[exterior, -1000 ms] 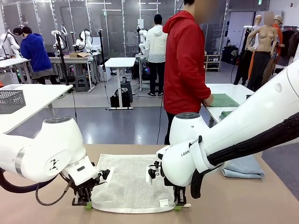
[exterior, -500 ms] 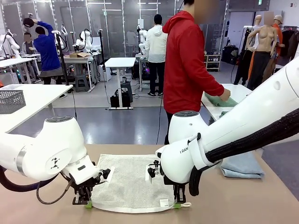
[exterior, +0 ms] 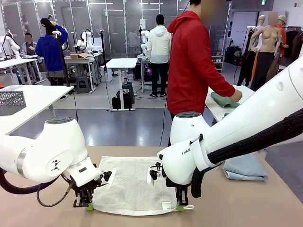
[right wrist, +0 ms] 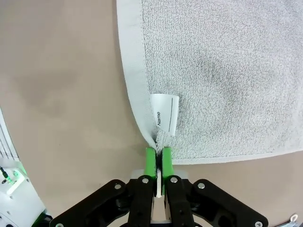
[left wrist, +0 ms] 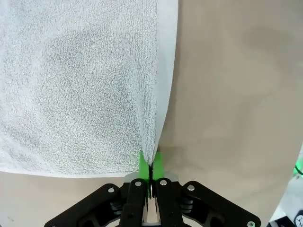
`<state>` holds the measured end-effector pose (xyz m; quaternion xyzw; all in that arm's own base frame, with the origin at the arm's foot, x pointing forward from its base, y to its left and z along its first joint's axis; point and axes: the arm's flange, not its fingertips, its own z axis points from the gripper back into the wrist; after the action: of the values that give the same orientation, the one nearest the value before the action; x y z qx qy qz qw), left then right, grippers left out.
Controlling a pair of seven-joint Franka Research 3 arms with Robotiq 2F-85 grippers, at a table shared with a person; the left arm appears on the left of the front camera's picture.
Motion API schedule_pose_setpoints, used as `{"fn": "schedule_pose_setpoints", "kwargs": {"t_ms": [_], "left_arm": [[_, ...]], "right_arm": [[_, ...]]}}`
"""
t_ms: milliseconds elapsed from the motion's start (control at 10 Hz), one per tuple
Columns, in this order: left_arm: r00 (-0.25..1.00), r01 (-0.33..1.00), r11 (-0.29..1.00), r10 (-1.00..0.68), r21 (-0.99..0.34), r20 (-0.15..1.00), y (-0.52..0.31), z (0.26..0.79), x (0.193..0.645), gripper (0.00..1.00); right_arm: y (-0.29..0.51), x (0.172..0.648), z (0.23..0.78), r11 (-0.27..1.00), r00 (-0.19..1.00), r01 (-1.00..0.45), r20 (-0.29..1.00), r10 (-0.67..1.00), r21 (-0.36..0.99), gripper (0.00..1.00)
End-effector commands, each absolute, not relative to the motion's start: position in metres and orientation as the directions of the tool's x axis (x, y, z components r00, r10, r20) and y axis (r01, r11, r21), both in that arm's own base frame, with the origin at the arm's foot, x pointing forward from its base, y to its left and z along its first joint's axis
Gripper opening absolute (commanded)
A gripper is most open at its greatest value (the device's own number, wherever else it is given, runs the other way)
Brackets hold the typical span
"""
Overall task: Fold the towels and place them in the basket.
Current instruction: When a person lays out a Towel with hook on the table, fold it in half twice.
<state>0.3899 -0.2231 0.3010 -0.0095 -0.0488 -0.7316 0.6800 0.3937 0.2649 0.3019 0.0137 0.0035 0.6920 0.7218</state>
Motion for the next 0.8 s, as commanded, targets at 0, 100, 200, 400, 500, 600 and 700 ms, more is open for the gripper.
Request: {"fn": "schedule_pose_setpoints", "kwargs": {"t_ms": [0, 100, 200, 400, 500, 600, 700], "left_arm": [[-0.075, 0.996, -0.070, -0.994, 0.059, 0.080, -0.223, 0.301, 0.390, 0.03], [-0.086, 0.995, -0.082, -0.994, 0.063, 0.062, -0.228, 0.308, 0.388, 0.03], [-0.095, 0.993, -0.092, -0.995, 0.078, 0.043, -0.236, 0.319, 0.388, 0.03], [-0.091, 0.990, -0.089, -0.996, 0.108, 0.013, -0.249, 0.348, 0.386, 0.03], [-0.084, 0.988, -0.083, -0.997, 0.132, 0.001, -0.251, 0.361, 0.387, 0.03], [-0.077, 0.985, -0.077, -0.997, 0.157, -0.006, -0.251, 0.371, 0.387, 0.03], [-0.070, 0.982, -0.071, -0.997, 0.172, -0.012, -0.251, 0.380, 0.387, 0.03]], "right_arm": [[0.265, 0.394, 0.302, 0.042, 0.042, -0.999, 0.014, 0.999, 0.025, 0.06], [0.268, 0.393, 0.310, 0.029, 0.029, -1.000, 0.006, 1.000, 0.009, 0.06], [0.272, 0.393, 0.322, 0.021, 0.021, -1.000, -0.001, 1.000, -0.003, 0.06], [0.276, 0.390, 0.350, 0.018, 0.019, -0.999, -0.012, 1.000, -0.028, 0.06], [0.277, 0.389, 0.362, 0.019, 0.020, -0.999, -0.023, 1.000, -0.045, 0.06], [0.277, 0.387, 0.372, 0.022, 0.024, -0.998, -0.035, 0.999, -0.062, 0.06], [0.278, 0.384, 0.382, 0.014, 0.018, -0.997, -0.041, 0.999, -0.078, 0.06]]}}
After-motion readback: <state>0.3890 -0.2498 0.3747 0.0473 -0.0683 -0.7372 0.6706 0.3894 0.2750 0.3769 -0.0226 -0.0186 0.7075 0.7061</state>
